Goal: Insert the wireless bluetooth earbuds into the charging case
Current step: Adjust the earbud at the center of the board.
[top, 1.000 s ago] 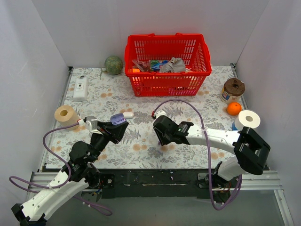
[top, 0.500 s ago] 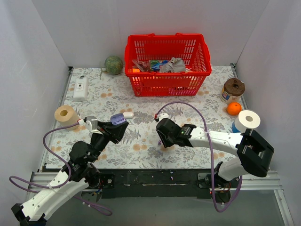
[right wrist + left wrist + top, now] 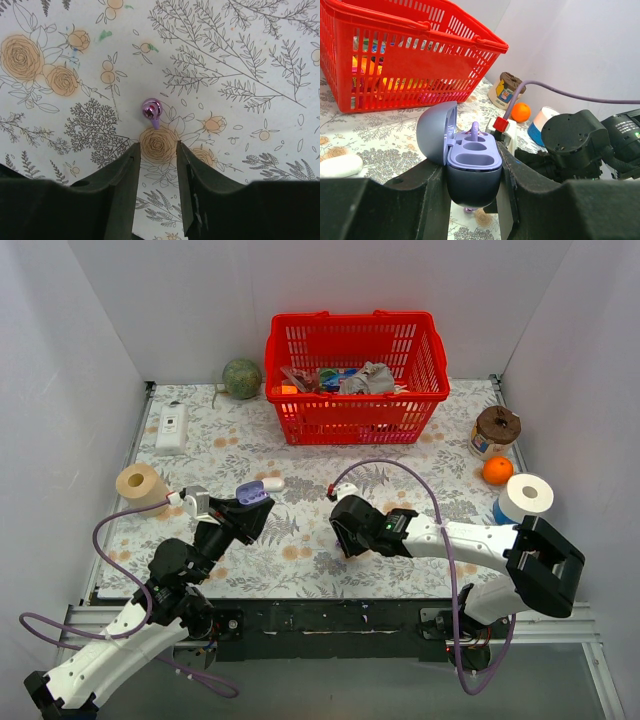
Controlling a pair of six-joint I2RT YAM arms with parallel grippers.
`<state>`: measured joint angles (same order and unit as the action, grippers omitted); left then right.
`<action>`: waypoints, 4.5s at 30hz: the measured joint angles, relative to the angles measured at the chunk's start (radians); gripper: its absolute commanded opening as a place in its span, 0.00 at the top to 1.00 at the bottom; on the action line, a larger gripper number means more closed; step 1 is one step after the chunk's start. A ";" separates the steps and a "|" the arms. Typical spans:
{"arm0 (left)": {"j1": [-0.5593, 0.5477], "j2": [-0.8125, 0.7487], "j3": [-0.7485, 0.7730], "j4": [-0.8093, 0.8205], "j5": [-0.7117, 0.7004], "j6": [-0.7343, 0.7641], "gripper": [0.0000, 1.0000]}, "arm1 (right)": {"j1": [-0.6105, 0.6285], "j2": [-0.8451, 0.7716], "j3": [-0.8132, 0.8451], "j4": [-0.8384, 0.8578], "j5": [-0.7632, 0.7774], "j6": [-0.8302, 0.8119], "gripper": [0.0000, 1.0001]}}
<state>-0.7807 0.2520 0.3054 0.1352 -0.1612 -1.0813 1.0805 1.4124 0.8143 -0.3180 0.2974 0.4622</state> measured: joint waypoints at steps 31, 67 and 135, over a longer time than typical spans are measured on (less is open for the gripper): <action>0.000 -0.014 0.000 -0.002 -0.004 -0.005 1.00 | 0.005 0.015 -0.013 0.040 -0.026 0.036 0.51; 0.000 -0.074 0.000 -0.054 -0.026 -0.008 1.00 | 0.036 0.257 0.359 -0.259 -0.167 -0.703 0.60; 0.000 -0.120 0.000 -0.083 -0.093 -0.020 1.00 | 0.118 0.077 -0.037 0.093 0.007 -0.131 0.99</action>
<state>-0.7811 0.1318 0.3050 0.0521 -0.2546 -1.1011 1.1984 1.4895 0.7773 -0.2249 0.3042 0.3313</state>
